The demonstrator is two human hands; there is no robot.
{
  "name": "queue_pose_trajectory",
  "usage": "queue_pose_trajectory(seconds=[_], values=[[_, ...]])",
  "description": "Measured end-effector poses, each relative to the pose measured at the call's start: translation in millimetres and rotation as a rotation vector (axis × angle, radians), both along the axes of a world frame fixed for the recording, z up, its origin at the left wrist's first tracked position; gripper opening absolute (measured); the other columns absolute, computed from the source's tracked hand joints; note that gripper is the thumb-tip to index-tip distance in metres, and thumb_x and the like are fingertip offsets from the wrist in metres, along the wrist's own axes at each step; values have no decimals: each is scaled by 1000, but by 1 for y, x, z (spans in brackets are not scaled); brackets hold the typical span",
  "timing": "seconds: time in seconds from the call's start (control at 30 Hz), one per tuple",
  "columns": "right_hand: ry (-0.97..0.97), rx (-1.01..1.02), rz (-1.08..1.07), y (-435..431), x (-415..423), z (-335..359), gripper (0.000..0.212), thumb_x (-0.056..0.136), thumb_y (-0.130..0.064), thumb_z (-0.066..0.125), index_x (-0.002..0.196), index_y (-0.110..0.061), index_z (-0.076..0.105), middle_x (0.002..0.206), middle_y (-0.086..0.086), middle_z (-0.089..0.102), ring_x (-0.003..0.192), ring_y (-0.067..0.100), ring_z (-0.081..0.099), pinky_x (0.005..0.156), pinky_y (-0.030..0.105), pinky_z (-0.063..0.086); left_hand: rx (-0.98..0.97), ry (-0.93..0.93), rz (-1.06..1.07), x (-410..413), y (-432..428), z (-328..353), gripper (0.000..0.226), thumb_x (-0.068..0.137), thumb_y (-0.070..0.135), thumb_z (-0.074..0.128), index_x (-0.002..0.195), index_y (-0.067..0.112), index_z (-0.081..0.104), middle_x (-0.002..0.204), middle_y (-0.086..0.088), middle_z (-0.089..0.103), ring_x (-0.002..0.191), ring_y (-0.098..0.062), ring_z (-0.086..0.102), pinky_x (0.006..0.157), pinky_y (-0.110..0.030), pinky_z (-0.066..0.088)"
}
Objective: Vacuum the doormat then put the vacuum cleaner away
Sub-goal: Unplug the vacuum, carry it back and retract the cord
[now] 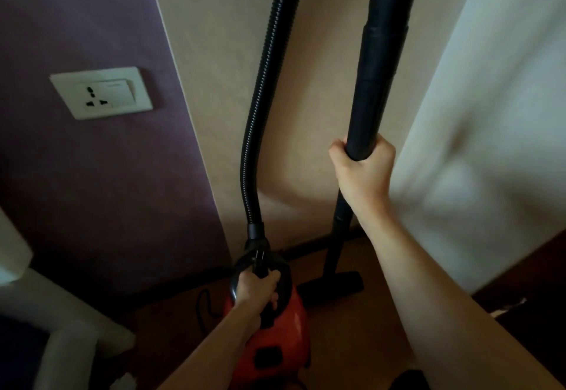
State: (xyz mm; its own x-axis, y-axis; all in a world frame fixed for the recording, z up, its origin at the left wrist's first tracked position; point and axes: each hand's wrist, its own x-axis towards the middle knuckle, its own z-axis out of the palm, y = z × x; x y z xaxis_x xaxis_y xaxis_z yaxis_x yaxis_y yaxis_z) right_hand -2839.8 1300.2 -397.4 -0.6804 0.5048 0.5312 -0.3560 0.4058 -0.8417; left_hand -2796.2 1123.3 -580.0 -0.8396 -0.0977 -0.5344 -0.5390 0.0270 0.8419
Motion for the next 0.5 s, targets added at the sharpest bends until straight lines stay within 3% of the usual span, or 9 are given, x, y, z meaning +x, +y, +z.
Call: queue_pose_trajectory(seconds=[0.17, 0.23, 0.37, 0.43, 0.5], values=[[-54, -65, -10, -3, 16, 101, 42, 82, -12, 73, 64, -35, 43, 56, -10, 42, 53, 16, 46, 53, 19, 37, -57, 1, -88, 15, -4, 105, 10, 90, 2, 62, 83, 6, 57, 55, -5, 53, 37, -14, 43, 41, -28, 39], [-65, -88, -42, 0, 22, 148, 40, 81, -15, 73, 64, -36, 43, 55, -8, 44, 52, 21, 49, 51, 24, 39, -80, -5, -123, 23, -4, 153, 8, 90, 3, 62, 85, 6, 56, 56, -6, 52, 37, -15, 43, 41, -28, 39], [-123, -105, -83, 9, 41, 242, 27, 77, -28, 70, 63, -28, 47, 57, 15, 50, 53, 40, 55, 47, 42, 47, -90, -28, -180, 44, -1, 262, 4, 90, 4, 61, 91, 4, 57, 60, -8, 53, 39, -15, 44, 40, -27, 39], [-137, -107, -96, 11, 56, 293, 26, 78, -27, 70, 64, -27, 48, 57, 16, 50, 52, 38, 55, 47, 40, 47, -87, -40, -201, 52, 0, 320, 9, 91, 5, 61, 99, 4, 59, 63, -9, 55, 39, -15, 45, 39, -27, 40], [-143, -87, -106, 11, 73, 344, 32, 80, -18, 72, 65, -29, 46, 57, 1, 46, 51, 20, 52, 48, 29, 41, -102, -35, -237, 60, 1, 379, 13, 91, 6, 61, 104, 3, 60, 64, -9, 55, 39, -15, 46, 39, -27, 40]])
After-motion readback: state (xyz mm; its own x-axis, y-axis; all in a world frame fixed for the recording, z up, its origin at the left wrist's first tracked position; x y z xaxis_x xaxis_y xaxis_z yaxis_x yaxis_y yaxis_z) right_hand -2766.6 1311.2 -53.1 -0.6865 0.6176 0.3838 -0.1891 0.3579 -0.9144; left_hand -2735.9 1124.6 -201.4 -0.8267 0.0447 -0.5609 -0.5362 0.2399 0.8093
